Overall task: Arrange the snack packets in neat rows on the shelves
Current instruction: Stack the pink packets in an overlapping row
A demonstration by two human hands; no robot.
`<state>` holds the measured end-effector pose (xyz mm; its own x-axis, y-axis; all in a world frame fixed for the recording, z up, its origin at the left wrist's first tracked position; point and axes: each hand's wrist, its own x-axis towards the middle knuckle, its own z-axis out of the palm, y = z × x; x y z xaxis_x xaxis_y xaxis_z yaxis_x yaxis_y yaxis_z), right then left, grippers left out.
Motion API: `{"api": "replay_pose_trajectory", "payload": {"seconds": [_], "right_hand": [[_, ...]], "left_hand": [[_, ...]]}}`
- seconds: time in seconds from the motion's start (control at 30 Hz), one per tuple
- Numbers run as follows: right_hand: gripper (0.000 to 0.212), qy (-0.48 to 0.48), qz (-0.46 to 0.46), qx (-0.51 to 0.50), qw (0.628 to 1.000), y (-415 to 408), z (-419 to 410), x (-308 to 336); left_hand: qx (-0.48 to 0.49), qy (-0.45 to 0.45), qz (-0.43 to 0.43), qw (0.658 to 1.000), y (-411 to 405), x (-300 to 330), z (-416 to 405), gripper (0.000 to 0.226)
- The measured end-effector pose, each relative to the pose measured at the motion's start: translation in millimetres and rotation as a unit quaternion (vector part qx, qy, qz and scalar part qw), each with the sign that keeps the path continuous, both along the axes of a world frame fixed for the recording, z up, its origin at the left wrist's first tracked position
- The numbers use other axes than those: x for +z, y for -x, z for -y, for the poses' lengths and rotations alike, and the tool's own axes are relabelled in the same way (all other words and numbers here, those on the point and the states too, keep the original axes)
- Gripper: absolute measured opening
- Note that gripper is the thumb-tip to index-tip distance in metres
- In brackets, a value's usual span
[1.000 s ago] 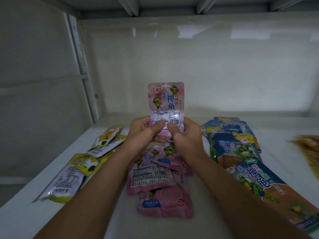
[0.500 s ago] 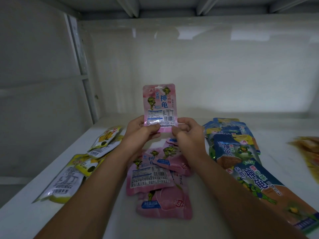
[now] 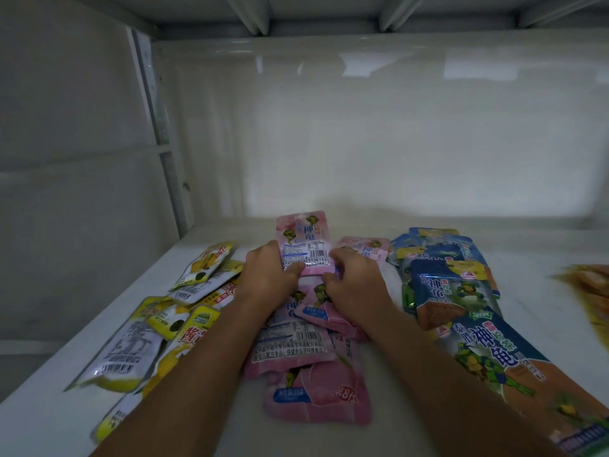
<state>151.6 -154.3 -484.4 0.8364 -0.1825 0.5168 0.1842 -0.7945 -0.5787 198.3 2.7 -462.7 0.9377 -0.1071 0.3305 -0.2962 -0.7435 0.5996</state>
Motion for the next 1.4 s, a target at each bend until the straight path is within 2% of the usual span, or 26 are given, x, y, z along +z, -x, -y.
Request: {"api": "replay_pose_trajectory", "payload": {"seconds": [0.07,0.13,0.2,0.3,0.33,0.37,0.43,0.53,0.77,1.0,1.1,1.27,1.4], "right_hand": [[0.042,0.006,0.006,0.0,1.0,1.3,0.4,-0.4],[0.045,0.006,0.0,0.001,1.0,0.3,0.8,-0.1],[0.036,0.005,-0.014,-0.003,1.0,-1.3,1.9,-1.3],[0.012,0.001,-0.02,0.004,1.0,-1.2,3.5,-1.7],[0.016,-0.007,-0.028,0.003,1.0,-0.6,3.5,-1.2],[0.032,-0.019,-0.031,-0.002,0.999,-0.4,3.5,-0.3],[0.053,-0.049,-0.022,-0.008,0.999,-0.2,4.1,3.2],[0.053,-0.081,-0.004,-0.009,0.997,1.4,6.8,8.0],[0.045,-0.099,0.028,-0.019,0.995,2.7,5.2,6.5],[0.047,-0.112,0.021,-0.023,0.993,4.0,3.5,6.4],[0.047,-0.122,0.022,-0.023,0.992,4.8,2.9,7.0],[0.051,-0.139,-0.005,-0.059,0.989,6.3,5.0,12.5],[0.053,-0.142,-0.035,-0.07,0.987,5.6,9.8,15.4]], "left_hand": [[0.002,-0.025,0.007,1.0,-2.3,-1.1,-0.1,0.034],[-0.004,-0.045,0.012,0.999,-1.8,-2.2,-0.2,0.039],[0.0,-0.05,0.048,0.998,1.9,0.0,0.2,0.043],[-0.034,-0.016,0.133,0.99,14.7,9.3,3.6,0.013],[-0.075,0.002,0.131,0.989,17.5,11.0,5.1,0.01],[-0.115,0.003,0.111,0.987,21.2,12.2,7.2,0.012],[-0.158,-0.046,0.06,0.985,26.5,10.7,11.1,0.014],[-0.129,-0.119,0.04,0.984,24.2,6.3,11.7,0.022],[-0.06,-0.128,0.029,0.99,20.9,2.7,15.5,0.036],[-0.07,-0.049,-0.044,0.995,10.3,-3.5,18.5,0.054],[-0.089,-0.016,-0.06,0.994,7.2,-2.6,18.2,0.049],[-0.146,0.076,-0.135,0.977,5.8,1.8,12.8,0.053],[-0.155,0.167,-0.166,0.959,16.2,17.0,10.8,0.037]]}}
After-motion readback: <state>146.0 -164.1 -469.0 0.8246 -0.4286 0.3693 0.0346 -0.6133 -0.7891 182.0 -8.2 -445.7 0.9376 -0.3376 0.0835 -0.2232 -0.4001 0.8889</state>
